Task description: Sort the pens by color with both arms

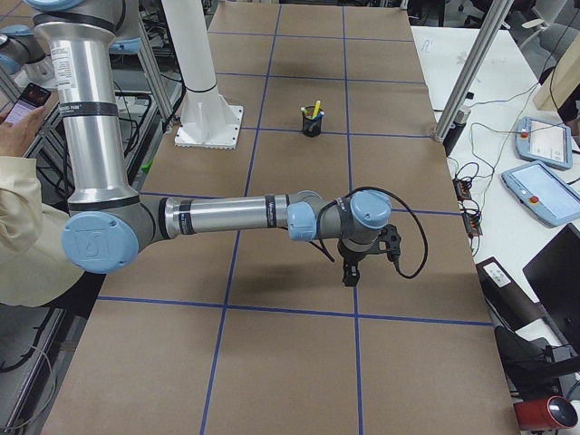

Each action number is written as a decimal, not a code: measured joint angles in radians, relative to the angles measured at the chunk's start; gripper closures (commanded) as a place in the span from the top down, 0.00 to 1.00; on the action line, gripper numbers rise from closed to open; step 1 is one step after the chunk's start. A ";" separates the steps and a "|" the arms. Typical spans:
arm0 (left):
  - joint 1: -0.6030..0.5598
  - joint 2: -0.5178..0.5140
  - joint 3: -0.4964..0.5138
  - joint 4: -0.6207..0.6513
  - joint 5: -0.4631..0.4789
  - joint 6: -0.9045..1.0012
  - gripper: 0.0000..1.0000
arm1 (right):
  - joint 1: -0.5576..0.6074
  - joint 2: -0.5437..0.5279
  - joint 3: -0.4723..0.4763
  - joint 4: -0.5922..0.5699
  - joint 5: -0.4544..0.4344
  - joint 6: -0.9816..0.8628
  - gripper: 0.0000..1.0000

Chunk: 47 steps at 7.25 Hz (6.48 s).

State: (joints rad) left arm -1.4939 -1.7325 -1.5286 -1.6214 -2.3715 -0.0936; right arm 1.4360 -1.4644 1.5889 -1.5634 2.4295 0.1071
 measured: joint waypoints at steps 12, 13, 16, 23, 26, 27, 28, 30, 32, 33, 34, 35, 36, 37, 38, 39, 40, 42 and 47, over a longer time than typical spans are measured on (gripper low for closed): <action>0.001 0.002 -0.015 -0.003 0.004 0.002 1.00 | -0.637 0.415 0.168 -0.001 -0.364 0.873 0.99; 0.001 0.003 -0.016 -0.004 0.003 0.002 1.00 | -0.676 0.445 0.166 -0.004 -0.394 0.926 0.99; 0.002 0.008 -0.017 -0.010 0.003 0.002 1.00 | -0.767 0.535 0.140 -0.009 -0.473 1.059 0.99; 0.001 0.011 -0.017 -0.012 0.003 0.002 0.99 | -0.898 0.745 -0.019 -0.057 -0.603 1.210 0.91; 0.002 0.011 -0.016 -0.011 0.003 0.002 0.99 | -0.907 0.791 -0.081 -0.055 -0.613 1.215 0.81; 0.002 0.011 -0.016 -0.011 0.003 0.002 0.99 | -0.907 0.791 -0.084 -0.055 -0.613 1.209 0.73; 0.002 0.011 -0.016 -0.011 0.003 0.002 0.99 | -0.906 0.790 -0.085 -0.055 -0.613 1.205 0.64; 0.003 0.011 -0.016 -0.012 0.003 0.002 0.99 | -0.904 0.790 -0.085 -0.055 -0.612 1.197 0.55; 0.002 0.010 -0.016 -0.011 0.003 0.002 0.99 | -0.901 0.789 -0.084 -0.055 -0.609 1.193 0.47; 0.002 0.010 -0.016 -0.011 0.003 0.002 0.99 | -0.898 0.788 -0.084 -0.055 -0.607 1.189 0.44; 0.002 0.009 -0.016 -0.011 0.003 0.002 0.99 | -0.896 0.788 -0.084 -0.055 -0.606 1.187 0.38; 0.001 0.009 -0.016 -0.011 0.003 0.002 0.99 | -0.895 0.787 -0.084 -0.055 -0.605 1.186 0.33; 0.002 0.008 -0.016 -0.011 0.003 0.002 0.99 | -0.895 0.785 -0.082 -0.055 -0.604 1.186 0.26; 0.002 0.007 -0.016 -0.010 0.004 0.002 0.99 | -0.895 0.784 -0.079 -0.055 -0.604 1.186 0.18; 0.002 0.006 -0.016 -0.010 0.004 0.002 0.99 | -0.895 0.782 -0.078 -0.055 -0.604 1.186 0.08; 0.002 0.005 -0.016 -0.009 0.004 0.002 0.99 | -0.895 0.781 -0.076 -0.055 -0.603 1.186 0.00; 0.002 0.004 -0.016 -0.009 0.004 0.002 0.98 | -0.894 0.780 -0.073 -0.055 -0.602 1.186 0.00; 0.002 0.004 -0.016 -0.009 0.005 0.002 0.98 | -0.892 0.780 -0.062 -0.058 -0.596 1.186 0.00; 0.001 0.004 -0.016 -0.009 0.005 0.002 0.98 | -0.769 0.778 0.078 -0.160 -0.499 1.153 0.00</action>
State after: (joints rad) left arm -1.4926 -1.7289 -1.5447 -1.6306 -2.3669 -0.0921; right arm 0.6666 -0.6860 1.6673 -1.7230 1.9304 1.2603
